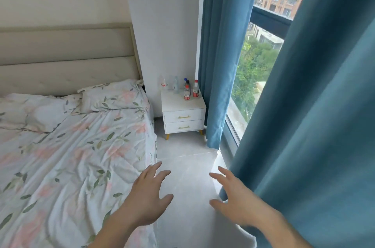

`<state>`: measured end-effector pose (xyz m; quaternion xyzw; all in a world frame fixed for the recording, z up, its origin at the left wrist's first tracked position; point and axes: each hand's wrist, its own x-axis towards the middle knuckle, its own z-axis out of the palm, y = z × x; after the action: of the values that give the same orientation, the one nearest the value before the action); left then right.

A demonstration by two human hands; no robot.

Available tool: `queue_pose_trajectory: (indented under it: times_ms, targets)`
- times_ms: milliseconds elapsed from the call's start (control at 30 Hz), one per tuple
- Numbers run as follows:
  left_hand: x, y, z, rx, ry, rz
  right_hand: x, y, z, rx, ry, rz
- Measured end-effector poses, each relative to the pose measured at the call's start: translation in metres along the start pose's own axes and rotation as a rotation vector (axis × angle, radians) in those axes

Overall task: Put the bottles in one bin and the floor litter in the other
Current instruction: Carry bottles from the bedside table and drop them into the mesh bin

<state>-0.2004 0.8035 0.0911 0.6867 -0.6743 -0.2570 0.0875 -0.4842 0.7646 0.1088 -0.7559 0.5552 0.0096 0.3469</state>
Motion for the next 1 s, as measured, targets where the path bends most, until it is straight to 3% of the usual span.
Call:
queue_pose_trajectory:
  times_ms: [367, 1000]
  targets:
    - [0.153, -0.036, -0.086, 0.023, -0.012, 0.023, 0.161, -0.032, -0.073, -0.057, 0.041, -0.048]
    - [0.433, -0.049, -0.156, -0.043, 0.1, -0.187, 0.471, -0.005, -0.233, -0.102, -0.065, -0.186]
